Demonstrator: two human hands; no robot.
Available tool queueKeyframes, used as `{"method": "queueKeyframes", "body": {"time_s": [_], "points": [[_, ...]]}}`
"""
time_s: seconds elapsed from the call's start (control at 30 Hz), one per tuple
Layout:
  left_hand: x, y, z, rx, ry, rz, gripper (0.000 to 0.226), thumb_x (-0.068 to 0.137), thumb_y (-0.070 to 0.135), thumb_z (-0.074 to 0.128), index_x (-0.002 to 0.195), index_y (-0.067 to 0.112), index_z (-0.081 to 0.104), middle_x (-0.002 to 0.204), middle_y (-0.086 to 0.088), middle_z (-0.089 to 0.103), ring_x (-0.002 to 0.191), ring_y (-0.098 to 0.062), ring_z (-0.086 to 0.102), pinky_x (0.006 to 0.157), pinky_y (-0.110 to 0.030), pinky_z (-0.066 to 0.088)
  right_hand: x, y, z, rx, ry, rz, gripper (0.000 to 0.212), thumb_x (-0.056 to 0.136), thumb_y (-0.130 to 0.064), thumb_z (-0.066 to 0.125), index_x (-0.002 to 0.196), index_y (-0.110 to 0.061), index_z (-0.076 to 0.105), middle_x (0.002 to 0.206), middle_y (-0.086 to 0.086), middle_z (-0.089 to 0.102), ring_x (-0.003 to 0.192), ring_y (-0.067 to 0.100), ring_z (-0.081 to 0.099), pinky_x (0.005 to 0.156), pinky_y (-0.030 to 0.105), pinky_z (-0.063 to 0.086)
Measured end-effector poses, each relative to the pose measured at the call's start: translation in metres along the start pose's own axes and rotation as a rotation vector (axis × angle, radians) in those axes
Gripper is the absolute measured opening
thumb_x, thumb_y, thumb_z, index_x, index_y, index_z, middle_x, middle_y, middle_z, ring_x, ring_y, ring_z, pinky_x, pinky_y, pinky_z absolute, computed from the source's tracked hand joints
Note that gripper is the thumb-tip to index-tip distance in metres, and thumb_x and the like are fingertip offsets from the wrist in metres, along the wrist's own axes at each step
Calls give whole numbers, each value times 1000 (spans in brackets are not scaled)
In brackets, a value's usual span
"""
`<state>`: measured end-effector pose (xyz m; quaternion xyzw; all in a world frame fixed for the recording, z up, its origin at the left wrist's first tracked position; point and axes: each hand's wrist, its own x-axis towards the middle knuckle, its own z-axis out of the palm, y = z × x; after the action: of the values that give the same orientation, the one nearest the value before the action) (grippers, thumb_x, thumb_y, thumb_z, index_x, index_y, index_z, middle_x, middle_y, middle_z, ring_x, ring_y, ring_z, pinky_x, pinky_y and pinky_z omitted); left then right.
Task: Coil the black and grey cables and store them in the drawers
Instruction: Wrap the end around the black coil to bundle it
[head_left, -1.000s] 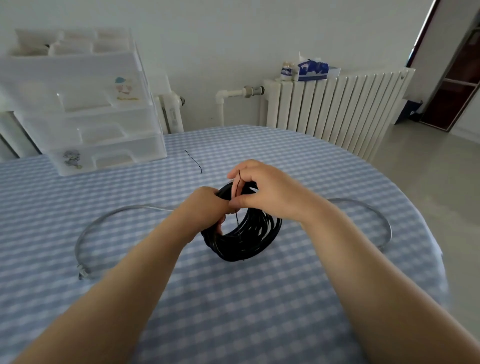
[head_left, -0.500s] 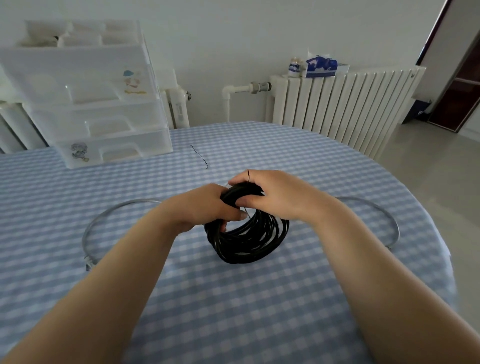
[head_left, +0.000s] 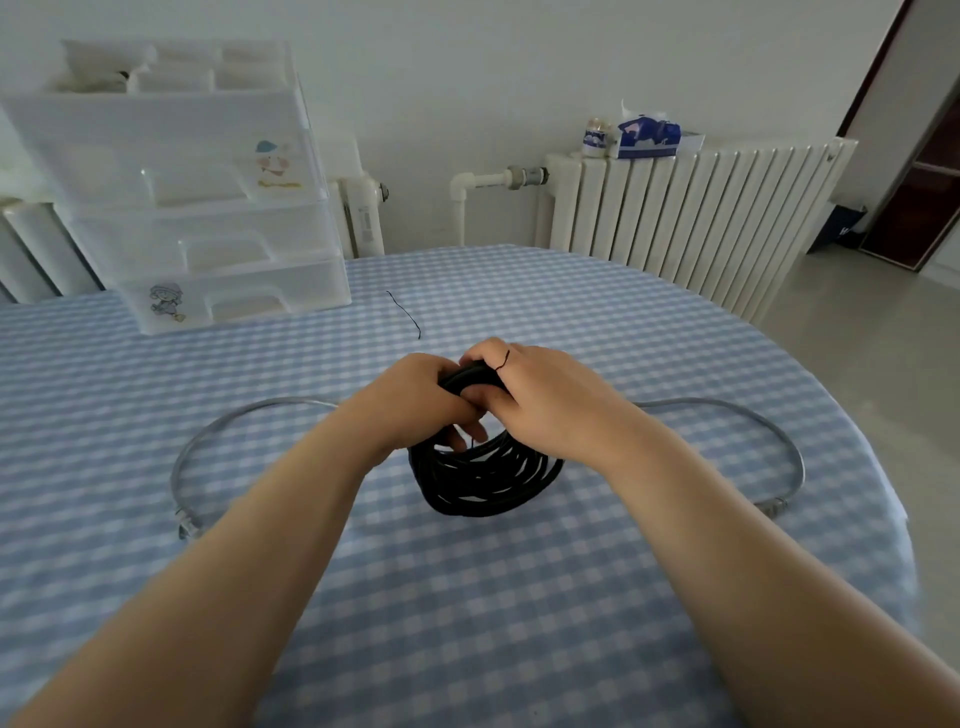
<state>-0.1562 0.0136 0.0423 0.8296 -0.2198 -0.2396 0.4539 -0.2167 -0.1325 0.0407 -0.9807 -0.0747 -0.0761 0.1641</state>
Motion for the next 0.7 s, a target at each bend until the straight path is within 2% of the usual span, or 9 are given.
{"method": "queueKeyframes", "body": {"time_s": [0.1, 0.2, 0.3, 0.37, 0.4, 0.47, 0.53, 0.6, 0.7], "points": [[2, -1, 1, -47, 38, 23, 11, 78, 4, 70, 87, 10, 69, 79, -3, 75, 72, -13, 71, 72, -20, 57, 0, 0, -1, 35, 51, -15, 36, 98, -42, 45, 128, -24, 40, 94, -7, 65, 83, 11, 60, 74, 31, 50], [4, -6, -6, -25, -68, 30, 18, 74, 12, 76, 92, 9, 71, 88, -6, 75, 90, -19, 70, 92, -31, 52, -1, 2, 0, 72, 51, -30, 24, 97, -43, 47, 112, -26, 39, 75, -11, 59, 68, 4, 56, 61, 28, 48], [4, -11, -17, -81, -280, 54, 58, 64, 45, 83, 109, 11, 67, 108, -6, 71, 107, -20, 64, 99, -30, 48, -2, 5, 0, 104, 52, -26, 20, 96, -48, 45, 104, -31, 39, 80, -10, 62, 71, 4, 58, 63, 30, 49], [2, -10, -18, -108, -316, 82, 81, 58, 70, 72, 116, 14, 64, 112, 1, 70, 106, -14, 64, 96, -26, 49, -2, 6, -1, 108, 69, -26, 20, 95, -49, 44, 101, -30, 39, 80, -10, 62, 69, 4, 58, 61, 29, 49], [1, -8, -18, -123, -293, 87, 82, 59, 73, 65, 116, 14, 65, 110, 2, 71, 104, -12, 65, 96, -28, 48, -2, 6, -2, 107, 78, -25, 21, 95, -50, 44, 98, -30, 38, 78, -10, 62, 68, 4, 57, 59, 27, 47], [1, -6, -16, -148, -197, 81, 68, 66, 66, 60, 110, 14, 68, 104, 3, 73, 100, -11, 66, 100, -33, 47, -3, 6, -2, 114, 107, -33, 22, 94, -51, 44, 94, -31, 36, 75, -9, 61, 65, 5, 57, 57, 27, 46], [0, -2, -11, -155, -109, 81, 52, 69, 57, 64, 101, 16, 72, 99, 4, 74, 97, -11, 67, 102, -36, 45, -4, 7, -3, 120, 147, -53, 20, 95, -47, 44, 95, -28, 38, 74, -10, 60, 65, 6, 56, 57, 30, 47], [0, 1, -7, -176, -47, 73, 50, 66, 57, 69, 97, 18, 74, 97, 5, 75, 97, -10, 67, 104, -37, 43, -4, 9, -4, 120, 175, -63, 18, 96, -41, 46, 96, -24, 41, 70, -12, 56, 62, 7, 53, 56, 30, 44], [-1, 2, -7, -248, -60, 54, 49, 67, 53, 70, 98, 16, 75, 102, 2, 74, 102, -11, 66, 106, -36, 40, -4, 10, -5, 103, 211, -82, 18, 96, -38, 51, 97, -22, 44, 70, -13, 56, 63, 8, 55, 56, 32, 46]]}}
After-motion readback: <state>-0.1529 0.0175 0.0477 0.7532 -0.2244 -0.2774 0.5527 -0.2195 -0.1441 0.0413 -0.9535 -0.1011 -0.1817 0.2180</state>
